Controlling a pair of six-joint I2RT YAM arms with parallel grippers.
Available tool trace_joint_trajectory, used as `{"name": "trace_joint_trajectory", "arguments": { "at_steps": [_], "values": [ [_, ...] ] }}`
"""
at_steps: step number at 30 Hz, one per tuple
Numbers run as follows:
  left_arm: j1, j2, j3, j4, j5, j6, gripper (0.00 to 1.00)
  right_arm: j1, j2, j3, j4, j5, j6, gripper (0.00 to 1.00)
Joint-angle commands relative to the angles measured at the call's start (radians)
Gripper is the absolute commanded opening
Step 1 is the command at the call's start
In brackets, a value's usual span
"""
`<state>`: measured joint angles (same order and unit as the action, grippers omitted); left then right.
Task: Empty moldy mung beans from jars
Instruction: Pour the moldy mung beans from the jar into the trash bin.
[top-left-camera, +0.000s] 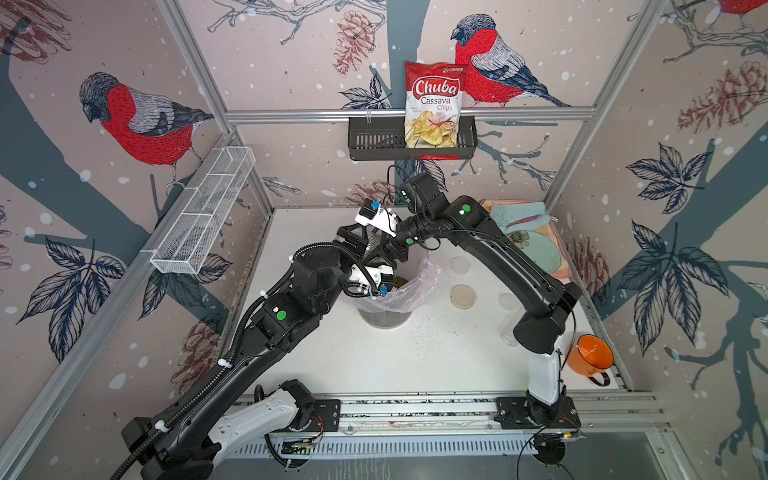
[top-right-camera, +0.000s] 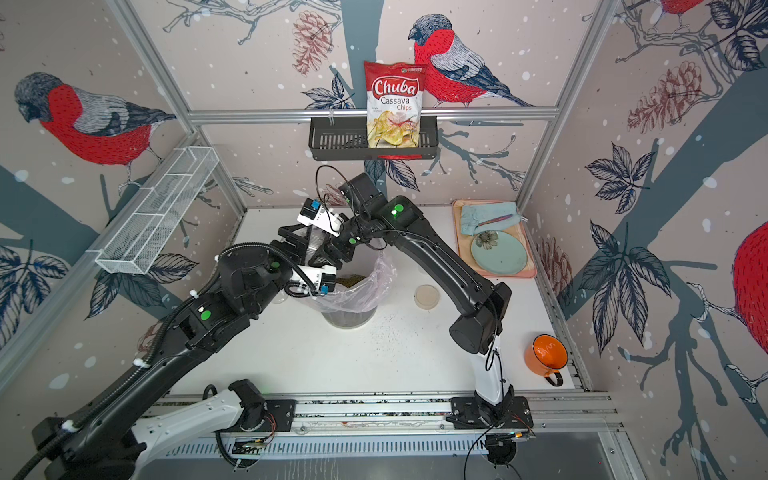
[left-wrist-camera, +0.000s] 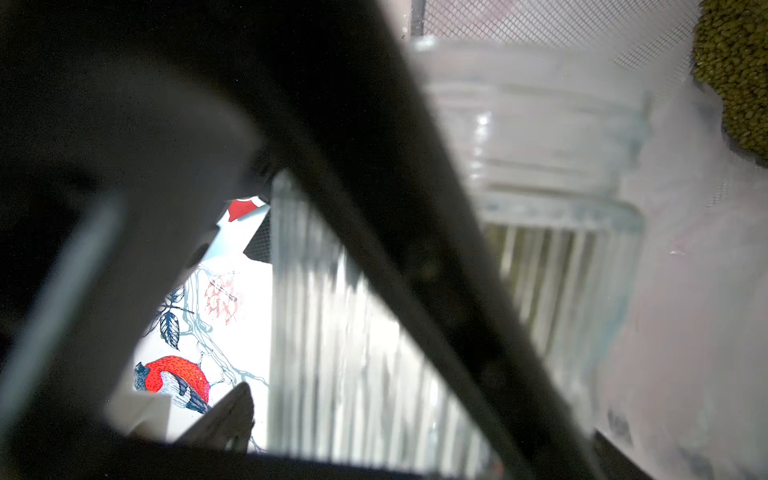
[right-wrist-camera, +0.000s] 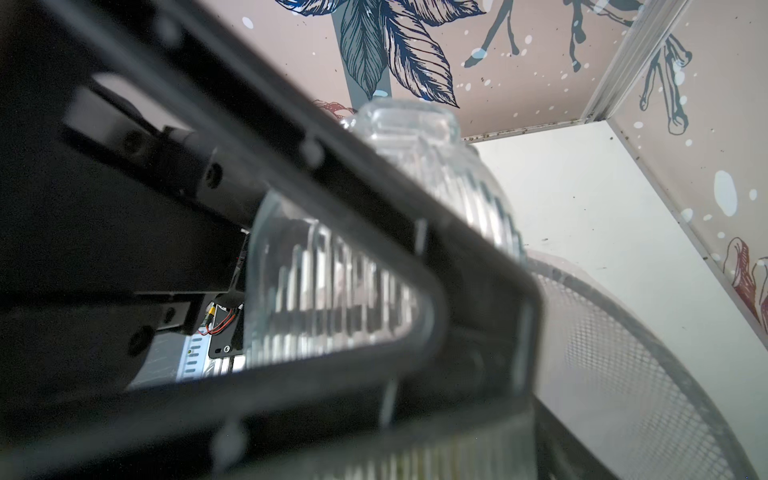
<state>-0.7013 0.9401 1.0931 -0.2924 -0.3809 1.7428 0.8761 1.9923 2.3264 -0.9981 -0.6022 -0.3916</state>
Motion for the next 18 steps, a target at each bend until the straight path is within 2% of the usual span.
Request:
{"name": "trace_joint_trajectory", "arguments": {
  "at_steps": [1, 12, 18],
  "values": [
    [0.005, -0.011, 0.002, 0.116, -0.065, 0.001, 0.97, -0.007, -0.015, -0.003, 0.020, -0.032, 0.022, 0.35],
    [0.045, -0.060, -0.031, 0.110, -0.081, -0.036, 0.97, -0.040, 0.000, 0.013, 0.062, -0.008, 0.065, 0.35],
    [0.057, -0.087, -0.050, 0.110, -0.084, -0.098, 0.97, -0.042, 0.002, 0.007, 0.068, -0.001, 0.072, 0.36]
  ]
}}
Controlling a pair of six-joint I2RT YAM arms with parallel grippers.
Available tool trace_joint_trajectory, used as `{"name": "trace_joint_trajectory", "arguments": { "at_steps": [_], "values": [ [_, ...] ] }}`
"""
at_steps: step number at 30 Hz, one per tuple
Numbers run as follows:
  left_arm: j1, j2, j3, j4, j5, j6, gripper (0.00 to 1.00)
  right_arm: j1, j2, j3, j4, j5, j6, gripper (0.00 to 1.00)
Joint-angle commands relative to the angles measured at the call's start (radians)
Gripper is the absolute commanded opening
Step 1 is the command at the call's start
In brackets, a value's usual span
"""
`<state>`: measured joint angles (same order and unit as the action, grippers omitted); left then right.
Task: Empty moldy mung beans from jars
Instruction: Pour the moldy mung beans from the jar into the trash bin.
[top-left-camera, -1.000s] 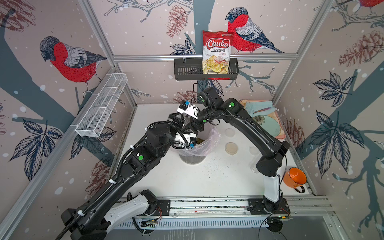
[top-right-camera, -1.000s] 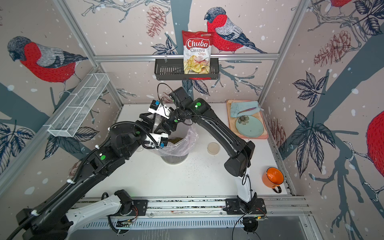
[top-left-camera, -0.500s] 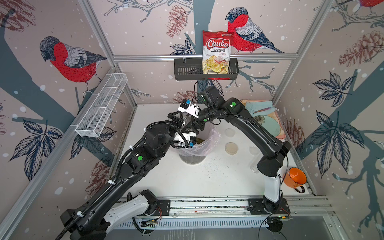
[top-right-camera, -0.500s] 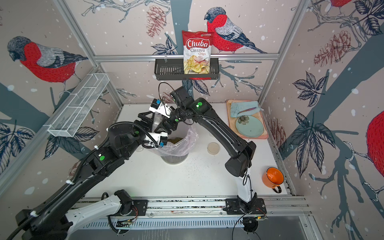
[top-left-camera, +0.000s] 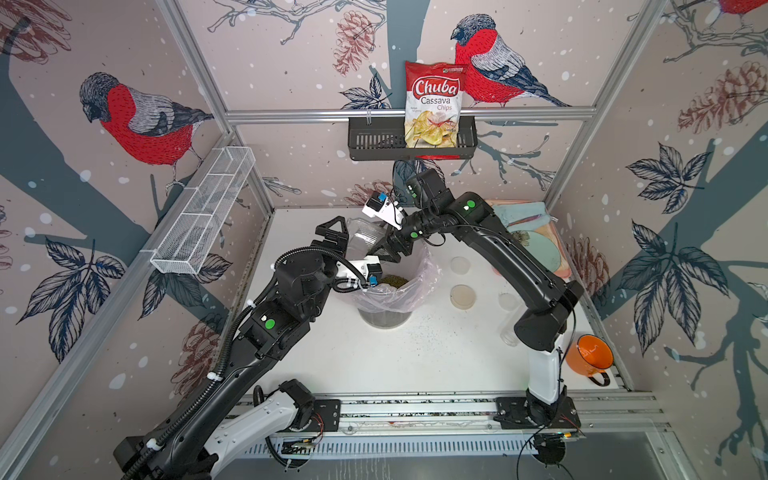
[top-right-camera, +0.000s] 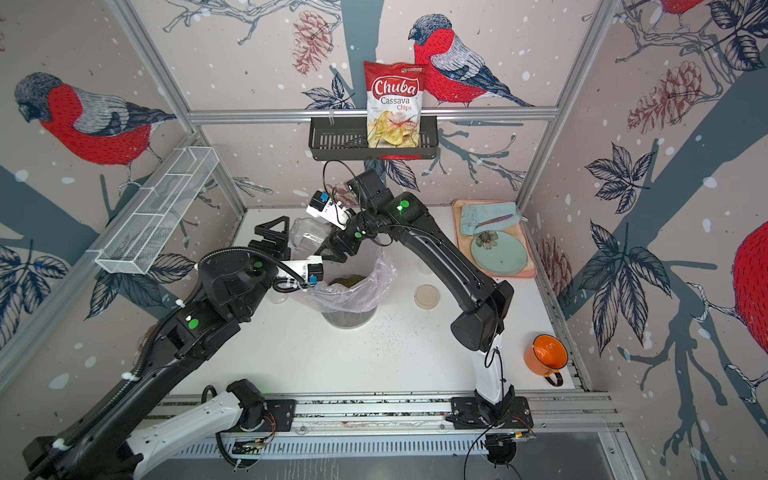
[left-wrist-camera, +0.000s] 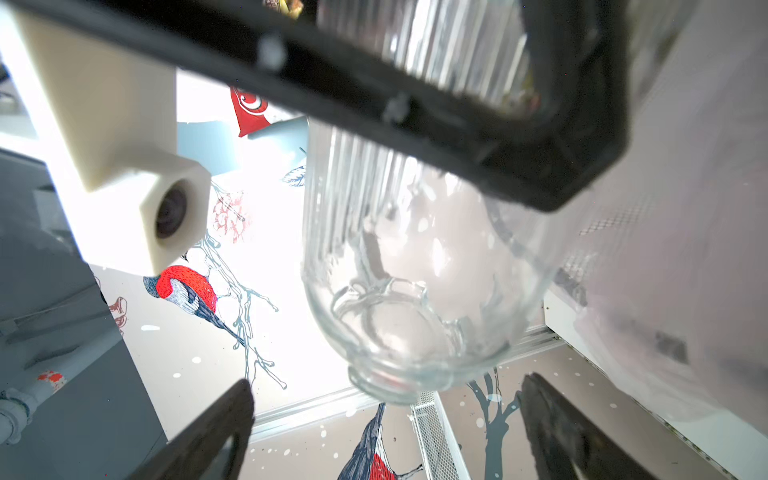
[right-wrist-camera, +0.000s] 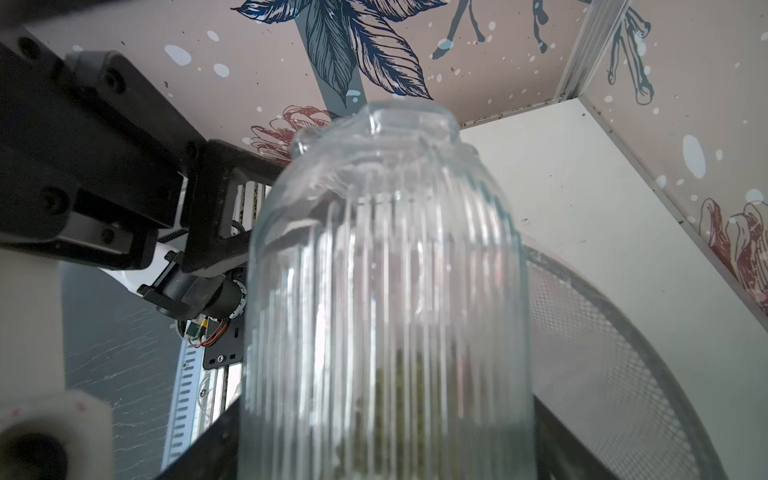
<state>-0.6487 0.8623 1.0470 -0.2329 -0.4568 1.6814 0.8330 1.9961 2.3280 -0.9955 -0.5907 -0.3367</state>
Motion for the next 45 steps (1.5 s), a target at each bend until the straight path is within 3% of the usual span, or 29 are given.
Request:
{"name": "trace_joint_trajectory", "arguments": {
  "at_steps": [1, 16, 21, 32, 40, 45],
  "values": [
    [0.004, -0.011, -0.005, 0.055, -0.011, -0.050, 0.97, 0.001, -0.002, 0.004, 0.068, -0.012, 0.020, 0.36],
    [0.009, -0.015, 0.116, 0.034, -0.009, -0.507, 0.97, -0.013, 0.007, 0.010, 0.099, -0.012, 0.056, 0.35],
    [0.015, -0.017, 0.111, 0.060, -0.053, -0.589, 0.97, -0.016, -0.002, -0.010, 0.129, -0.007, 0.072, 0.35],
    [0.015, -0.089, 0.082, 0.195, -0.075, -0.985, 0.97, -0.016, -0.011, -0.027, 0.164, -0.013, 0.106, 0.35],
    [0.015, -0.098, 0.080, 0.197, -0.172, -1.263, 0.97, -0.022, -0.018, -0.050, 0.188, -0.001, 0.125, 0.36],
    [0.018, -0.075, 0.145, 0.144, -0.259, -1.473, 0.97, -0.031, -0.081, -0.161, 0.321, -0.002, 0.183, 0.35]
  ]
}}
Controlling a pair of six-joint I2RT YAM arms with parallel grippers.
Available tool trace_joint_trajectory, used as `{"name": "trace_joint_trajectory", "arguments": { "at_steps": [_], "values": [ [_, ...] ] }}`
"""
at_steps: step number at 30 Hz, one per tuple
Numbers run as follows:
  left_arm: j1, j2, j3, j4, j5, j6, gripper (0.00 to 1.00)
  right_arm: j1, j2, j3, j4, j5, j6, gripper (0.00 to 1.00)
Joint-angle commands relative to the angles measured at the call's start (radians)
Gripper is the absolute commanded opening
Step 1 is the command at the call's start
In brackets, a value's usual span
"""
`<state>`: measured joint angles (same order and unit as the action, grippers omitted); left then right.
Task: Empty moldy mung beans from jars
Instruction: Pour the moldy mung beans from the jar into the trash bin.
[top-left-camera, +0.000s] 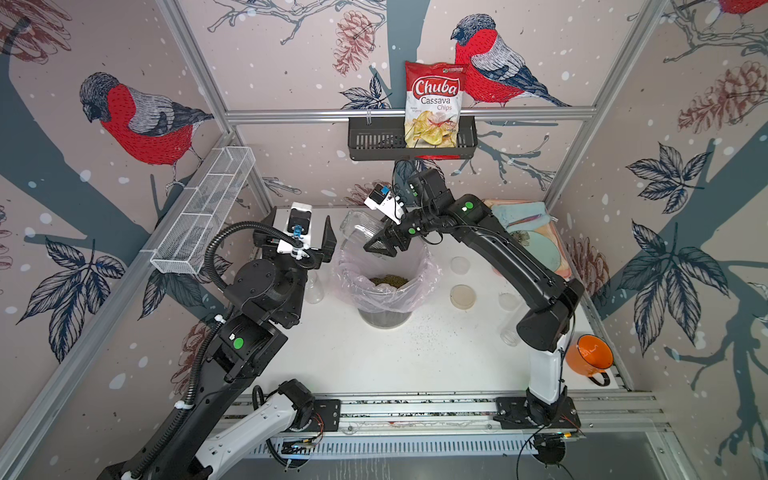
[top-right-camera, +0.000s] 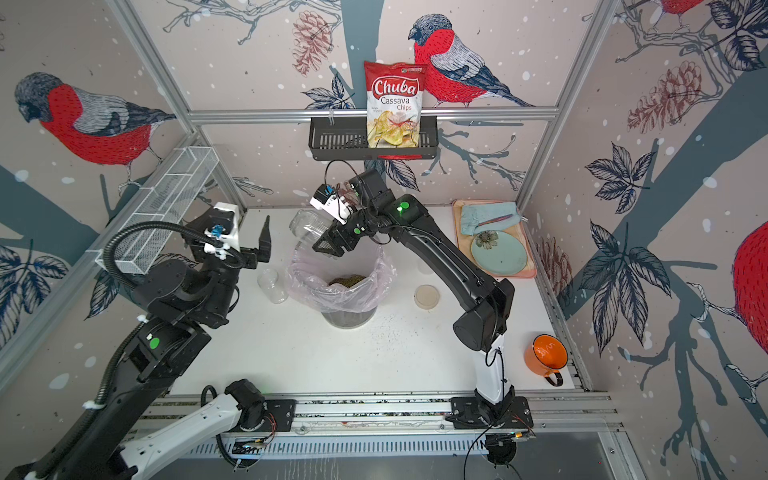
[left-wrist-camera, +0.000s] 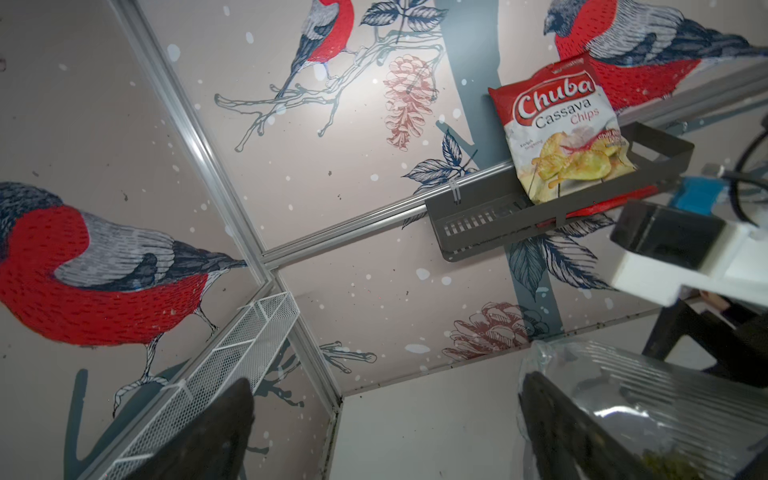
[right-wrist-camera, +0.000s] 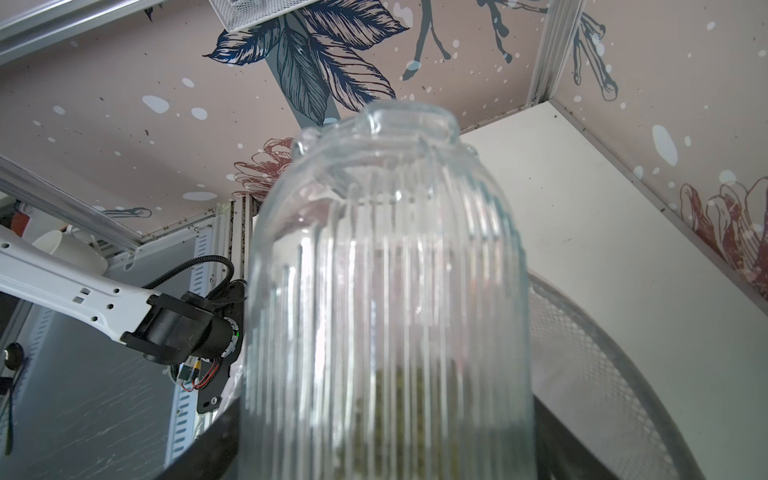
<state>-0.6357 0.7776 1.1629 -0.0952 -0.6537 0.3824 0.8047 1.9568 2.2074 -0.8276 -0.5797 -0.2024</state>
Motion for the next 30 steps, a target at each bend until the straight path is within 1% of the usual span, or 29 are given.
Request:
{"name": "trace_joint_trajectory", "arguments": {
  "at_steps": [1, 3, 7, 10, 13, 18, 22, 26, 30],
  "values": [
    [0.005, 0.012, 0.033, 0.000, -0.051, -0.179, 0.97, -0.005, -0.054, -0.062, 0.178, -0.014, 0.058, 0.35],
    [0.005, 0.010, 0.025, -0.001, 0.006, -0.164, 0.97, -0.008, -0.087, -0.117, 0.253, -0.009, 0.091, 0.35],
    [0.004, -0.015, -0.015, 0.048, 0.014, -0.159, 0.97, -0.008, -0.147, -0.219, 0.376, -0.014, 0.139, 0.36],
    [0.005, -0.029, -0.028, 0.055, 0.042, -0.148, 0.97, -0.002, -0.198, -0.301, 0.481, 0.015, 0.179, 0.36],
    [0.005, -0.023, -0.027, 0.051, 0.049, -0.148, 0.97, 0.008, -0.241, -0.382, 0.586, 0.077, 0.207, 0.36],
    [0.005, -0.012, -0.028, 0.046, 0.054, -0.152, 0.97, 0.028, -0.267, -0.462, 0.708, 0.197, 0.222, 0.35],
    [0.005, -0.012, -0.035, 0.052, 0.055, -0.153, 0.97, 0.041, -0.294, -0.541, 0.816, 0.259, 0.239, 0.35],
    [0.005, -0.008, -0.036, 0.057, 0.057, -0.151, 0.97, 0.072, -0.328, -0.612, 0.908, 0.368, 0.235, 0.35],
    [0.005, 0.000, -0.032, 0.064, 0.062, -0.148, 0.97, 0.103, -0.356, -0.661, 0.981, 0.452, 0.223, 0.35]
  ]
}}
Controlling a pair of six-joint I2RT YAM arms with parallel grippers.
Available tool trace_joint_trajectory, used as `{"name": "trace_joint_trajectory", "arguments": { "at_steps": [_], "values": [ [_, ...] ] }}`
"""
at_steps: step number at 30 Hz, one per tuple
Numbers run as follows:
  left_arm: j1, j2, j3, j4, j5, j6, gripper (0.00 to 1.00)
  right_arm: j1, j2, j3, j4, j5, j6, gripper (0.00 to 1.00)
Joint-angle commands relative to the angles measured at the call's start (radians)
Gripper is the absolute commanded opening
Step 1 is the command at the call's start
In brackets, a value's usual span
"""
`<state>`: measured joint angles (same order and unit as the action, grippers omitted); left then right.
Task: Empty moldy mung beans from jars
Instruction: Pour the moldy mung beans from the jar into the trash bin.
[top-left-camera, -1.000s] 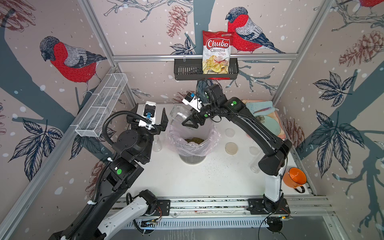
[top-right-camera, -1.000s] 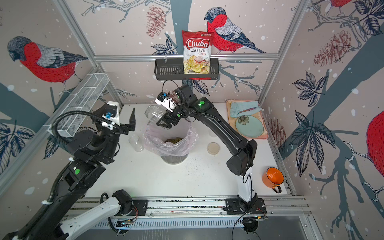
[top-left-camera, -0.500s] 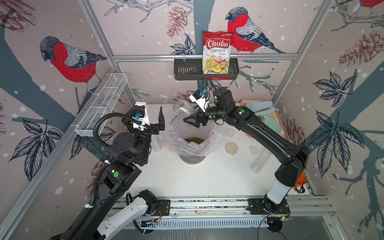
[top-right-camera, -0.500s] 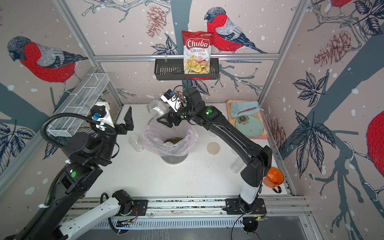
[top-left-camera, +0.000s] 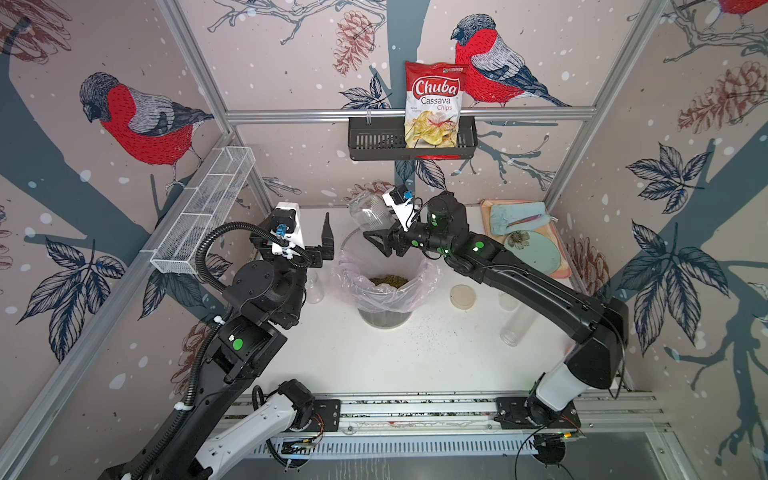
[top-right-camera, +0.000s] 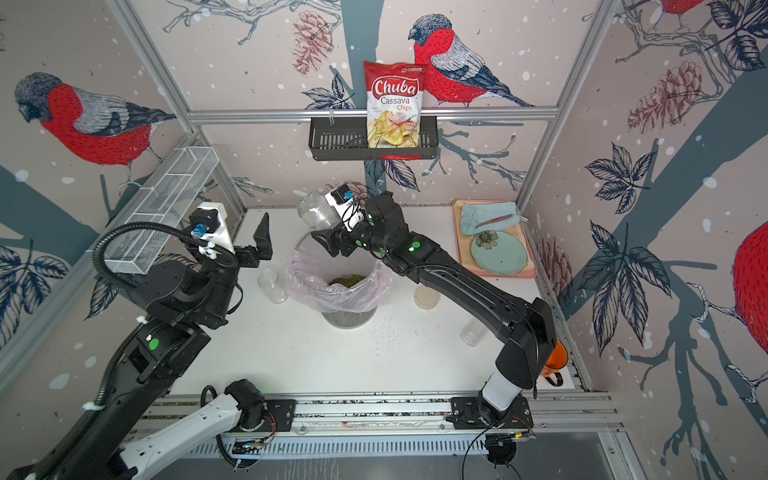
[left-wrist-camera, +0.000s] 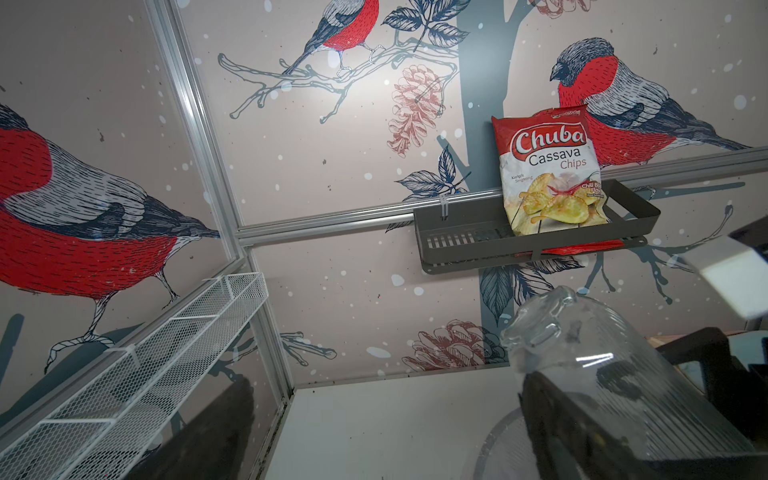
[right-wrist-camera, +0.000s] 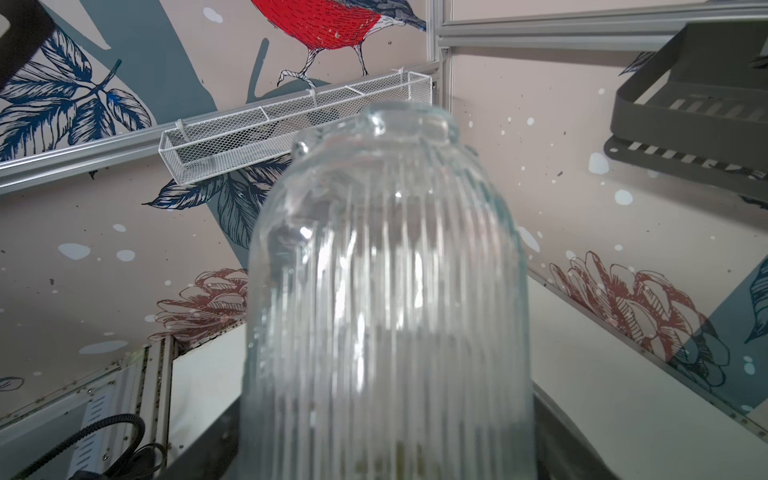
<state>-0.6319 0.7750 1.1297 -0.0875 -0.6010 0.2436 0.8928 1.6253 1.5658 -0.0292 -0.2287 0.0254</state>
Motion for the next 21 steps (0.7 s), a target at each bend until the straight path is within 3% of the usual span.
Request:
{"name": "trace_joint_trajectory", "arguments": {
  "at_steps": [1, 6, 14, 17, 19, 21],
  "values": [
    [0.002, 0.005, 0.001, 0.058, 0.010, -0.009, 0.97, 0.027, -0.033, -0.037, 0.201, 0.128, -0.008, 0.35],
    [0.001, 0.013, -0.003, 0.060, 0.016, -0.009, 0.97, 0.073, -0.072, -0.160, 0.338, 0.246, -0.028, 0.34],
    [0.001, 0.024, -0.001, 0.053, 0.016, -0.003, 0.97, 0.070, -0.050, -0.131, 0.296, 0.235, -0.006, 0.33],
    [0.001, 0.016, -0.001, 0.053, 0.014, -0.003, 0.97, 0.070, -0.048, -0.169, 0.363, 0.263, -0.010, 0.33],
    [0.001, 0.013, -0.005, 0.060, 0.013, -0.004, 0.97, 0.061, -0.032, -0.143, 0.300, 0.265, 0.000, 0.33],
    [0.001, 0.012, -0.006, 0.056, 0.018, -0.005, 0.97, 0.072, -0.080, -0.205, 0.358, 0.258, 0.021, 0.33]
  ]
}}
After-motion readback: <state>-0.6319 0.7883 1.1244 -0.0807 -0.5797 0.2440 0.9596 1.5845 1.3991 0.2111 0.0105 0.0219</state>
